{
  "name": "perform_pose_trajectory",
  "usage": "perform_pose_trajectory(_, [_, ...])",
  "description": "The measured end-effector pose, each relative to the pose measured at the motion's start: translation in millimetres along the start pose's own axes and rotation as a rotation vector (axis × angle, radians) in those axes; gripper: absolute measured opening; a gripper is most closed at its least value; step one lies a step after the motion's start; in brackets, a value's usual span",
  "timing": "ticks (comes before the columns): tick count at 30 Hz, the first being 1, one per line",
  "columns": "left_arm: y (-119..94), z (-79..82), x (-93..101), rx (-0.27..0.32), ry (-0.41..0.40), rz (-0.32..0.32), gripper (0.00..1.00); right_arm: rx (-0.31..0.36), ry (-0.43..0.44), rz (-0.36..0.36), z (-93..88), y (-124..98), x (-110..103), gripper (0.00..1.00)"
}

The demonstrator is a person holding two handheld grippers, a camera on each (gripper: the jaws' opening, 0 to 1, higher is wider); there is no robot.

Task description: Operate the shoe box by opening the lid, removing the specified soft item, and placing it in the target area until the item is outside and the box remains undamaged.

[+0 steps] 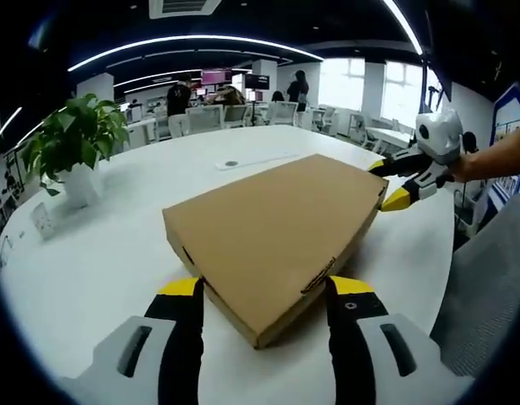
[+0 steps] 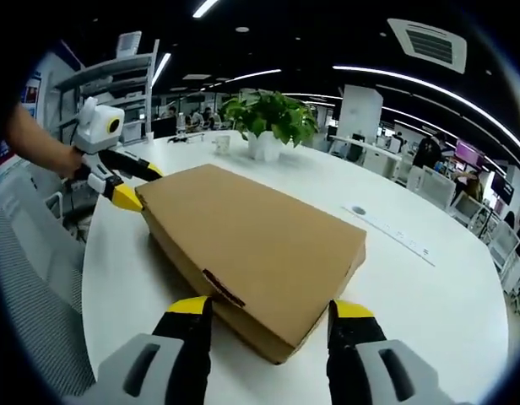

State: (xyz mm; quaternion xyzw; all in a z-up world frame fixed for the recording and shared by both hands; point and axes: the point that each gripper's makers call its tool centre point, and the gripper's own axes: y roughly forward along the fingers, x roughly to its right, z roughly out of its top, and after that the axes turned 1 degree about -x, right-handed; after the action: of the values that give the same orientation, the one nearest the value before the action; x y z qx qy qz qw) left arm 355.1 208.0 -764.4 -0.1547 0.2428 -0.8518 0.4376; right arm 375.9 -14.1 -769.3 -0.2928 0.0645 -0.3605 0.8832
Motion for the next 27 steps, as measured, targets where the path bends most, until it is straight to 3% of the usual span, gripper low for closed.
perform_pose_trajectory(27, [-35.7,-15.1,-27.9,-0.087,0.070,-0.093,0.59,-0.003,-0.011,0.059,10.2,0.7,-59.2,0.45])
